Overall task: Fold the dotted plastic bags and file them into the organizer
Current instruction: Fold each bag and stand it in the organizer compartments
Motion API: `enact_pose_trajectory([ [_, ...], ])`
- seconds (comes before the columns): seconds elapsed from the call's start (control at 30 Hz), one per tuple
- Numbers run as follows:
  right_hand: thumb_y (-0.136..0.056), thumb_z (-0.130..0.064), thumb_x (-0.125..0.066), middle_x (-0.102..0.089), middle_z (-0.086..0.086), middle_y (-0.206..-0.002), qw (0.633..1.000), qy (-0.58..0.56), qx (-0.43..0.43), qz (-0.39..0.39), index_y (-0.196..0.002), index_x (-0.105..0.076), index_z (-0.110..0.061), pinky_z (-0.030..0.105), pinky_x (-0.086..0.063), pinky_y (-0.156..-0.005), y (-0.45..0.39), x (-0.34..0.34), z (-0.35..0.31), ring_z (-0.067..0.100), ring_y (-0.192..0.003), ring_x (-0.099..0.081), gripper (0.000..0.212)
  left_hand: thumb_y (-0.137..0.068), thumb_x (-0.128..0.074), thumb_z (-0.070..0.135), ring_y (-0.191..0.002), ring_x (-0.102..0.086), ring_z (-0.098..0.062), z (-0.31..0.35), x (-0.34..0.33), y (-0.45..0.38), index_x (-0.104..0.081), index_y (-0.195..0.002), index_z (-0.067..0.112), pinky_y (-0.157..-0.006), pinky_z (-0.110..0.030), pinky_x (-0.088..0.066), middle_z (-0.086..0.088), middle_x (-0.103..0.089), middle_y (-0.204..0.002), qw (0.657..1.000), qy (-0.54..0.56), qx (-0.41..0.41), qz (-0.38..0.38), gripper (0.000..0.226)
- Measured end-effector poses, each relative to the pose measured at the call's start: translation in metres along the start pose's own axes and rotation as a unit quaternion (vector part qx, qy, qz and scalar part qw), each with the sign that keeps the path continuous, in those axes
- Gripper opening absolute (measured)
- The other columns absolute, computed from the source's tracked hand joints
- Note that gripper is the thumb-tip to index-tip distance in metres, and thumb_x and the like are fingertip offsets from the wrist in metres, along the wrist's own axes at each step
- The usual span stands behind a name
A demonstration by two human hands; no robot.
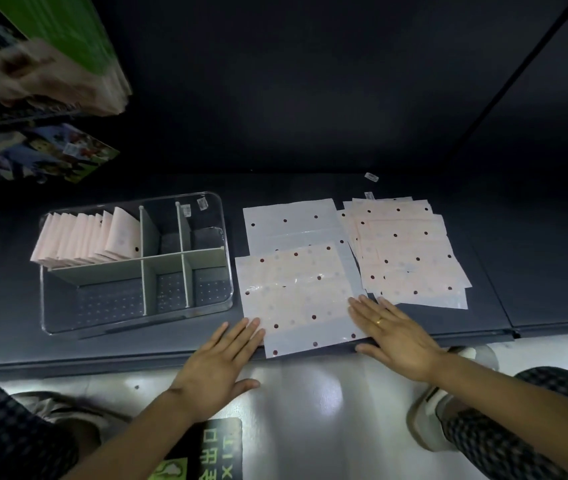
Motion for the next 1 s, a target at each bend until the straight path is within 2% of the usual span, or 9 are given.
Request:
enact_pose_trajectory([
  [0.03, -0.093, -0.052, -0.033, -0.042, 0.005, -0.145, 1.0, -0.012, -0.001, 0.027, -0.136, -0.049, -0.01, 0.034, -0.018, -0.117, -0.004, 0.007, -0.003, 0.025, -0.135, -0.038, 0.062, -0.09, -0.025, 0.062, -0.133, -0.04, -0.02, -0.001, 0.001, 0.002, -0.045, -0.139, 0.014, -0.111, -0.039, -0.028, -0.004, -0.042, -0.145, 1.0, 0.002, -0.006, 0.002, 0.072],
  [0.1, -0.086, -0.037, -0.063, -0.065, 0.005, -0.122, 0.992, -0.069, -0.005, 0.103, -0.112, -0.069, -0.01, 0.041, -0.046, -0.1, -0.016, 0.017, -0.013, 0.027, -0.113, -0.061, 0.038, -0.09, -0.025, 0.061, -0.131, -0.044, -0.02, 0.001, 0.007, 0.001, -0.05, -0.136, 0.014, -0.111, -0.037, -0.032, -0.004, -0.046, -0.143, 1.0, 0.014, 0.008, 0.005, 0.07],
  [0.17, -0.077, -0.025, -0.077, -0.069, 0.004, -0.106, 0.983, -0.12, 0.005, 0.139, -0.101, -0.071, -0.011, 0.036, -0.054, -0.084, -0.031, 0.023, -0.027, 0.024, -0.097, -0.066, 0.029, -0.092, -0.025, 0.059, -0.134, -0.04, -0.02, 0.005, 0.01, -0.002, -0.049, -0.137, 0.015, -0.116, -0.038, -0.022, -0.002, -0.043, -0.145, 0.998, 0.055, 0.029, 0.012, 0.068],
  [0.27, -0.076, -0.02, -0.078, -0.067, 0.003, -0.094, 0.983, -0.128, 0.025, 0.131, -0.092, -0.07, -0.012, 0.028, -0.052, -0.072, -0.05, 0.023, -0.042, 0.023, -0.084, -0.064, 0.02, -0.094, -0.031, 0.057, -0.143, -0.022, -0.015, 0.008, 0.009, -0.009, -0.037, -0.144, 0.02, -0.118, -0.031, -0.004, 0.005, -0.028, -0.153, 0.987, 0.142, 0.062, 0.036, 0.063],
  [0.53, -0.071, -0.014, -0.08, -0.064, -0.001, -0.072, 0.983, -0.072, 0.068, 0.152, -0.067, -0.068, -0.014, 0.022, -0.049, -0.053, -0.066, 0.023, -0.046, 0.018, -0.061, -0.06, 0.013, -0.092, -0.054, 0.043, -0.127, -0.044, -0.018, 0.009, 0.009, -0.018, -0.057, -0.126, 0.021, -0.103, -0.031, -0.031, 0.004, -0.05, -0.136, 0.967, 0.195, 0.102, 0.126, 0.041],
  [0.7, -0.085, -0.014, -0.068, -0.066, 0.002, -0.082, 0.979, -0.125, 0.089, 0.137, -0.079, -0.065, -0.01, 0.027, -0.052, -0.064, -0.06, 0.038, -0.048, 0.022, -0.074, -0.062, 0.008, -0.087, -0.061, 0.045, -0.124, -0.045, -0.015, 0.009, 0.017, -0.024, -0.055, -0.128, 0.022, -0.103, -0.028, -0.03, 0.006, -0.053, -0.132, 0.962, 0.218, 0.09, 0.14, 0.047],
  [0.8, -0.096, -0.022, -0.051, -0.064, 0.001, -0.093, 0.982, -0.144, 0.093, 0.075, -0.093, -0.062, -0.01, 0.031, -0.048, -0.077, -0.05, 0.047, -0.045, 0.021, -0.088, -0.057, 0.016, -0.086, -0.066, 0.037, -0.105, -0.059, -0.015, 0.011, 0.029, -0.025, -0.062, -0.119, 0.023, -0.088, -0.025, -0.039, 0.008, -0.064, -0.114, 0.956, 0.228, 0.081, 0.167, 0.037],
  [0.9, -0.099, -0.028, -0.043, -0.06, -0.004, -0.095, 0.981, -0.168, 0.083, 0.046, -0.1, -0.057, -0.016, 0.022, -0.035, -0.073, -0.046, 0.056, -0.042, 0.013, -0.091, -0.049, 0.019, -0.088, -0.065, 0.032, -0.088, -0.066, -0.015, 0.016, 0.043, -0.026, -0.066, -0.11, 0.023, -0.068, -0.024, -0.047, 0.009, -0.07, -0.097, 0.949, 0.233, 0.08, 0.194, 0.023],
  [1.0, -0.098, -0.029, -0.042, -0.054, -0.011, -0.087, 0.981, -0.185, 0.047, 0.031, -0.099, -0.054, -0.019, 0.021, -0.025, -0.067, -0.057, 0.065, -0.041, 0.009, -0.087, -0.042, 0.015, -0.087, -0.067, 0.027, -0.089, -0.066, -0.017, 0.018, 0.051, -0.026, -0.066, -0.112, 0.021, -0.066, -0.026, -0.05, 0.007, -0.07, -0.098, 0.946, 0.225, 0.085, 0.217, 0.025],
])
Point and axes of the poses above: each hand's wrist, its own y-axis away from the middle knuckle, its own x-axis out of the back of the hand, z = x × y, the point moved 1 cm from there along -y, towards the middle knuckle
